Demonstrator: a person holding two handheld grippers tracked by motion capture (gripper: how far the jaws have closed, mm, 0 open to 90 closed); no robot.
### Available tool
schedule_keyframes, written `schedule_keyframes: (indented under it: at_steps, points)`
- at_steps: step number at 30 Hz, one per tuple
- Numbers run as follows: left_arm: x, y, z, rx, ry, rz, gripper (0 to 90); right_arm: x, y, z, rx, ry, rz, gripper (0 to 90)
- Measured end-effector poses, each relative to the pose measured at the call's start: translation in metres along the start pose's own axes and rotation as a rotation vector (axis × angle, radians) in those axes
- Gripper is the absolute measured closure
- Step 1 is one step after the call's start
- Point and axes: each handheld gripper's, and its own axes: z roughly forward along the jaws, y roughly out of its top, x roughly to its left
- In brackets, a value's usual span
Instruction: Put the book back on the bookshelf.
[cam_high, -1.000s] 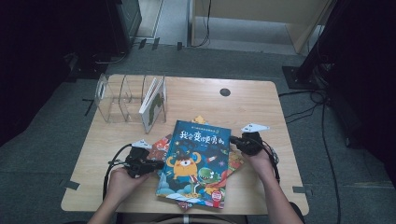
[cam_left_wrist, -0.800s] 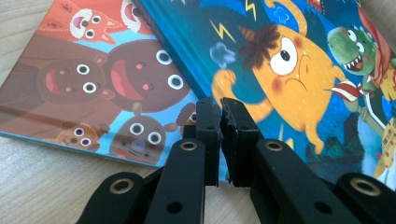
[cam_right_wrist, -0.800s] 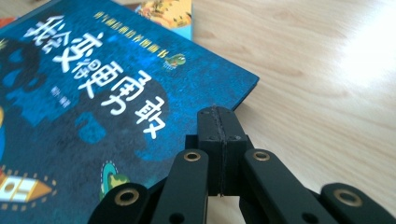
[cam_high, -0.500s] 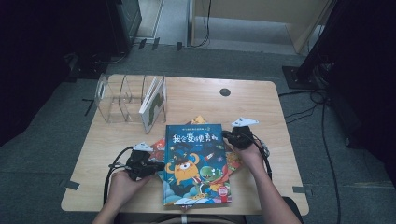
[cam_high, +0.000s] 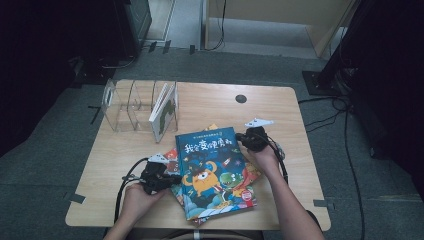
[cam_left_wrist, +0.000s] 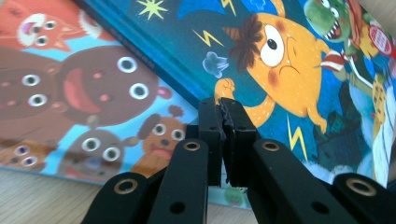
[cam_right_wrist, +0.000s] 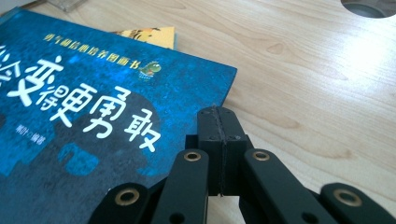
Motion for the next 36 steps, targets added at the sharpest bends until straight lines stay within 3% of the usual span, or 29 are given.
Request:
schedule_keyframes:
  at_steps: [5,8,12,15,21,28,36]
  points:
    - [-0.005,0.001,0.004,0.001,0.001,0.001,87.6,-0.002,0.001,0.005,0.038,-0.020,0.004,90.0]
    - [-0.007,0.003,0.008,-0.005,-0.017,-0.011,87.5,-0.002,0.002,0.004,0.034,-0.032,0.013,90.0]
    - [-0.015,0.005,0.013,-0.008,-0.021,0.020,87.2,-0.003,0.002,0.004,0.030,-0.040,0.011,90.0]
    - [-0.015,0.007,0.014,-0.026,-0.039,-0.006,87.2,-0.003,0.003,0.005,0.030,-0.052,0.012,90.0]
    - [-0.019,0.008,0.018,-0.024,-0.047,0.008,87.4,-0.003,0.002,0.005,0.047,-0.052,0.021,90.0]
    - [-0.033,0.008,0.025,-0.032,-0.047,0.051,87.9,-0.004,0.002,0.004,0.058,-0.059,0.032,90.0]
    - [-0.045,0.008,0.031,-0.047,-0.013,0.112,89.4,-0.007,0.001,0.004,0.078,-0.073,0.035,90.0]
